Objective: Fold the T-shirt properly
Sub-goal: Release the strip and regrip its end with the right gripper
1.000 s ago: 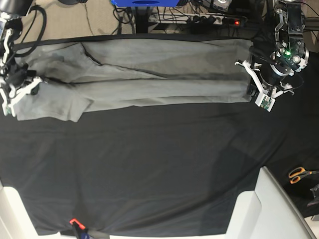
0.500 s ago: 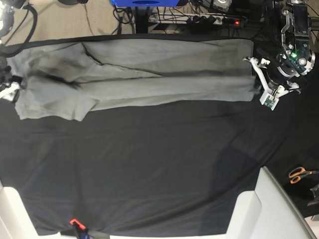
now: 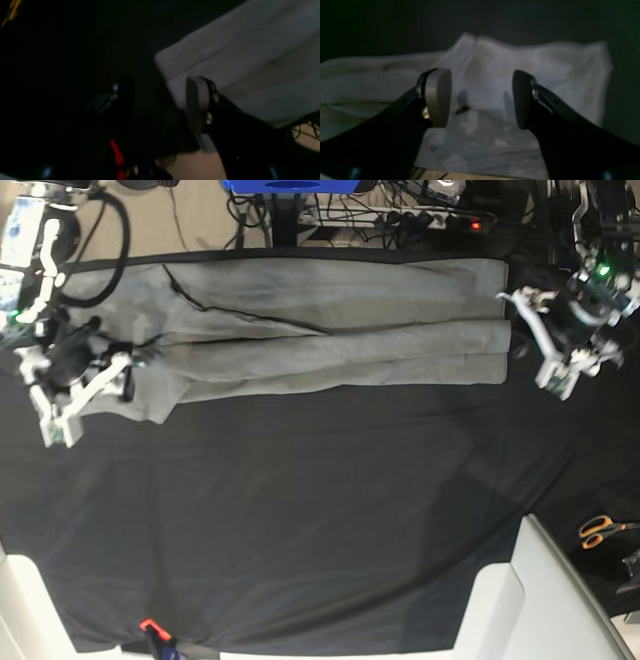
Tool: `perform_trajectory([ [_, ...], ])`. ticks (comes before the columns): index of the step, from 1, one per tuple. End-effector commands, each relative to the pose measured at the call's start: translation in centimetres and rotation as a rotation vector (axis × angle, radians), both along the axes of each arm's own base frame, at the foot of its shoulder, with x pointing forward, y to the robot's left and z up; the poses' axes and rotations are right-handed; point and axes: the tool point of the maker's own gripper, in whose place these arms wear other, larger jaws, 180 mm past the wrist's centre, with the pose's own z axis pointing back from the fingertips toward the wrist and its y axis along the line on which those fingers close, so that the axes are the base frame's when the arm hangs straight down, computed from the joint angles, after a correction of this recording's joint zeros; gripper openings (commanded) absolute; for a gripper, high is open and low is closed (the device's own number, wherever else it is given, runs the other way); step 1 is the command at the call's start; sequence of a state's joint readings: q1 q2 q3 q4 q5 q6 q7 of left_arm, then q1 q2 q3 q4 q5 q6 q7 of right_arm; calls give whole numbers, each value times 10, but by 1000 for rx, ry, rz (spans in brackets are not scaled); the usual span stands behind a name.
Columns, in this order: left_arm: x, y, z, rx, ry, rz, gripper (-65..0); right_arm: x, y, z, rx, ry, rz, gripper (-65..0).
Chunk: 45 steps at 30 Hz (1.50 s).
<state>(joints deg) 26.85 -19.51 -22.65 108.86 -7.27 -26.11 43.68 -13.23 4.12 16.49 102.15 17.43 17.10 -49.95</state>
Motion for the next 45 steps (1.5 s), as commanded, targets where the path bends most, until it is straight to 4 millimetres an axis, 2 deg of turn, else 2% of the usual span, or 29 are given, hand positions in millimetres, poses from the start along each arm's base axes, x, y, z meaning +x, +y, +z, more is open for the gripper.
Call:
perform_trajectory([
  [1, 5, 11, 13, 20, -42, 24, -406, 9, -1, 5, 2, -46, -4, -374],
  [2, 3, 18, 15, 24, -49, 51, -459, 9, -1, 1, 10, -44, -10, -425],
  [4, 0, 30, 20, 36, -63, 89, -629, 8, 1, -10, 26, -32, -16, -558],
  [5, -1, 35, 22, 39, -68, 106, -650, 10, 7, -14, 41, -28, -9, -627],
  [6, -2, 39, 22, 43, -69, 117, -650, 11, 10, -20, 51, -21, -5, -650],
  [8, -9, 42, 21, 44, -53, 111, -650, 14, 15, -28, 70, -16, -9, -629],
  [12, -21, 32, 12, 27, -3, 49, -650, 24, 19, -39, 100, 2, -23, -647],
  [16, -23, 28, 9, 16, 2, 48, -650, 27, 19, -56, 121, 46, -35, -648],
  [20, -22, 28, 10, 15, -1, 48, -650, 20, 19, -68, 128, 73, -42, -648],
  [22, -20, 28, 11, 17, -5, 48, -650, 8, 21, -77, 133, 102, -45, -648],
  [29, -19, 29, 12, 19, -9, 48, -650, -17, 20, -85, 126, 144, -44, -648],
  [35, -19, 30, 12, 26, -7, 47, -650, -35, 19, -77, 105, 140, -33, -648],
  [38, -19, 31, 12, 27, -7, 46, -650, -39, 21, -64, 91, 130, -17, -648],
  [42, -19, 29, 11, 24, -4, 45, -650, -26, 26, -35, 78, 50, -1, -648],
  [45, -19, 29, 10, 22, -4, 44, -650, -6, 29, -31, 82, 37, 10, -648],
])
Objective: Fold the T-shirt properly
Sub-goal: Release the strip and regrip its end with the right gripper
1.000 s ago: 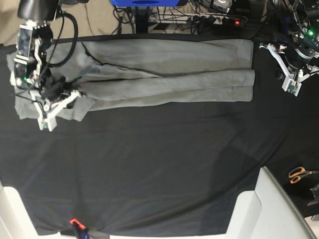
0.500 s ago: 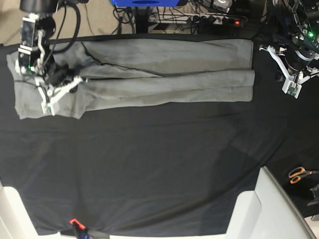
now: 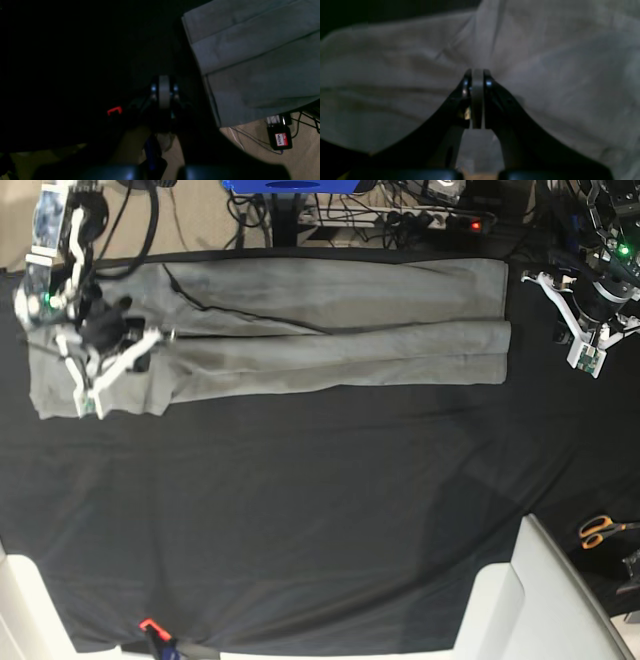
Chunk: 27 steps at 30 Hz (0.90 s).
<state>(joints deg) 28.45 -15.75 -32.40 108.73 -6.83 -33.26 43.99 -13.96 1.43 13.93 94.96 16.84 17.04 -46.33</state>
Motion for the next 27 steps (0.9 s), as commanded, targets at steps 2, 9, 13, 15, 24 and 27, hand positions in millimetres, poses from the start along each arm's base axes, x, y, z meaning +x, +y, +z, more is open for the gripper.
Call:
perform_trajectory([
  [2, 5, 1, 8, 11, -26, -14, -650, 17, 7, -5, 21, -4, 18, -647],
  [9, 3, 3, 5, 9, -20, -7, -650, 13, 13, -47, 71, 102, -3, -647],
  [13, -4, 9, -6, 0, 16, 12, -650, -11, 15, -48, 64, 118, 2, -647],
  [15, -7, 11, -10, -4, 30, 20, -650, -20, 23, -47, 63, 122, 33, -647],
  [24, 6, 12, -9, -13, 4, 26, -650, -17, 29, -9, 28, 40, 82, -647],
  [27, 8, 12, -8, -13, -3, 28, -650, -7, 27, 5, 13, 1, 83, -647],
])
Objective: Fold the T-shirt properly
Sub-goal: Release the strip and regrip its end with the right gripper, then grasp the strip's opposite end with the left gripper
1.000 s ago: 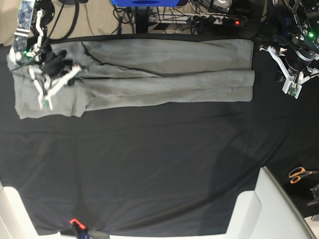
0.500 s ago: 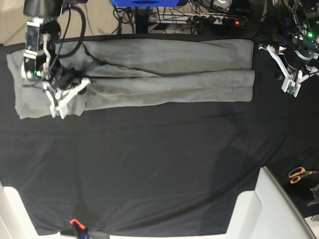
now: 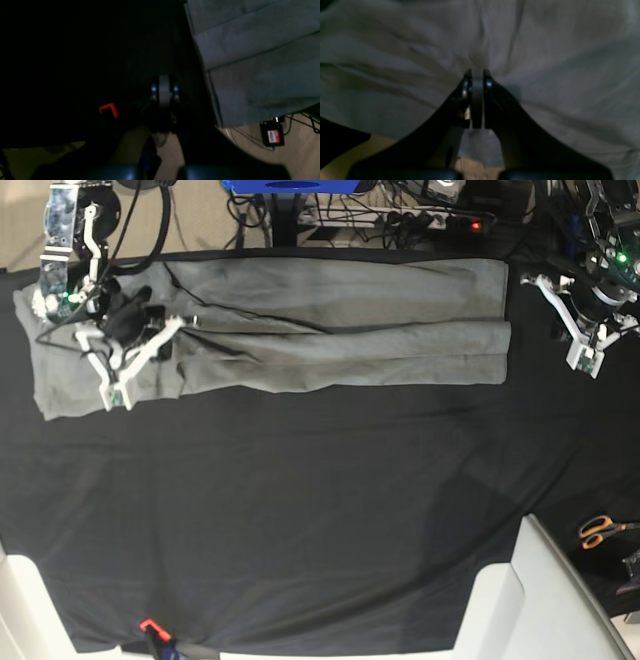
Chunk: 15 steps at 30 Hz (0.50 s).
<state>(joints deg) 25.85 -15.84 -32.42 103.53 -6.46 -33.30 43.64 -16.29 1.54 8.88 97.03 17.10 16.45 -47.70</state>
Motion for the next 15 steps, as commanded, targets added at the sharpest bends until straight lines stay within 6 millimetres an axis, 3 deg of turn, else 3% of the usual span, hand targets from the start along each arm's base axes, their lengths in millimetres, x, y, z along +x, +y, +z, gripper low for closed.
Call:
perform_trajectory([
  [1, 6, 3, 9, 10, -28, -11, -650, 14, -2, 11, -2, -48, -1, -647],
  [3, 6, 3, 9, 10, -29, -9, -650, 22, -8, 14, -9, -65, -12, -645],
  [5, 4, 3, 8, 10, -26, -9, -650, 30, -28, 16, -21, -73, -84, -645],
  [8, 1, 4, 7, 11, -19, -6, -650, 37, -79, 20, -63, -111, -221, -648],
  [10, -12, 14, 3, 14, 4, 30, -650, 36, -111, 26, -93, -144, -300, -644],
  [13, -27, 36, -1, 15, 17, 117, -650, 21, -165, 34, -123, -185, -473, -639],
  [15, -35, 48, -2, 16, 20, 167, -650, 12, -188, 28, -121, -176, -553, -588],
])
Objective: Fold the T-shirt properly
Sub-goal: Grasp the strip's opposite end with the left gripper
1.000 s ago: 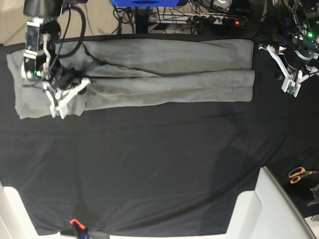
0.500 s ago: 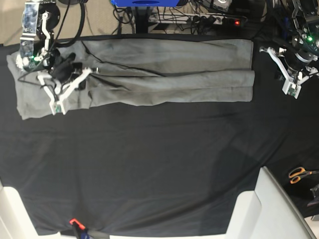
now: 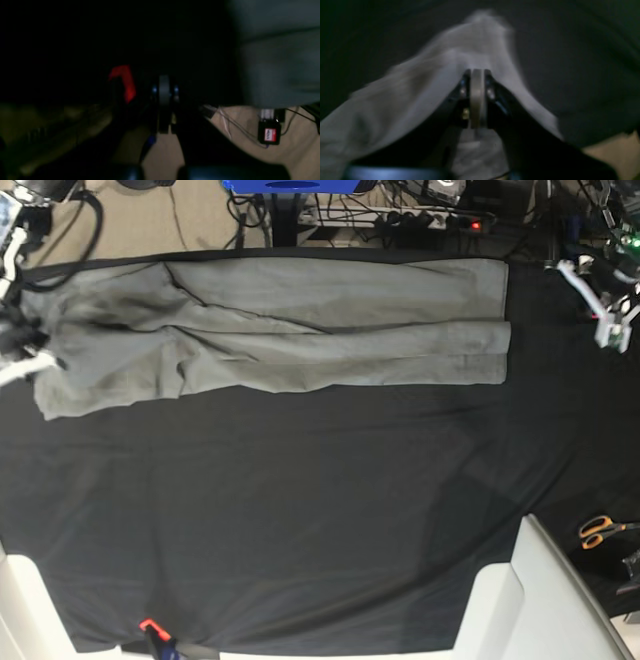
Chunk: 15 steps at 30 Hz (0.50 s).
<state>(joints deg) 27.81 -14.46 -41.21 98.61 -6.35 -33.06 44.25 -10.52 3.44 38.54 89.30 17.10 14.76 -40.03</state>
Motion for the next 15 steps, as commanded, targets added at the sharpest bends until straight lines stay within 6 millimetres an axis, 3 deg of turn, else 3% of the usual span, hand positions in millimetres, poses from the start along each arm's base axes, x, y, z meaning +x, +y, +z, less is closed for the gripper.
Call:
perform_trajectory([
  [1, 8, 4, 11, 8, -46, -10, -650, 7, -9, 7, -5, -30, -8, -546],
  [4, -2, 5, 9, 11, -23, -8, -650, 0, -9, 1, 12, -29, 46, -399],
  [7, -7, -2, 5, -23, -12, -32, -650, -12, 7, -4, 20, -17, 189, -308],
  [8, -7, -8, 5, -59, -20, -51, -611, -17, 12, -6, 24, -11, 228, -291],
  [10, -7, -19, 2, -138, -35, -82, -372, -28, 26, -13, 47, -2, 282, -272],
  [13, 0, -22, 3, -222, -87, -54, -31, -43, 29, -18, 51, 22, 309, -273],
  [15, 10, -26, 4, -289, -140, -30, 0, -47, 24, -17, 46, 24, 291, -273],
])
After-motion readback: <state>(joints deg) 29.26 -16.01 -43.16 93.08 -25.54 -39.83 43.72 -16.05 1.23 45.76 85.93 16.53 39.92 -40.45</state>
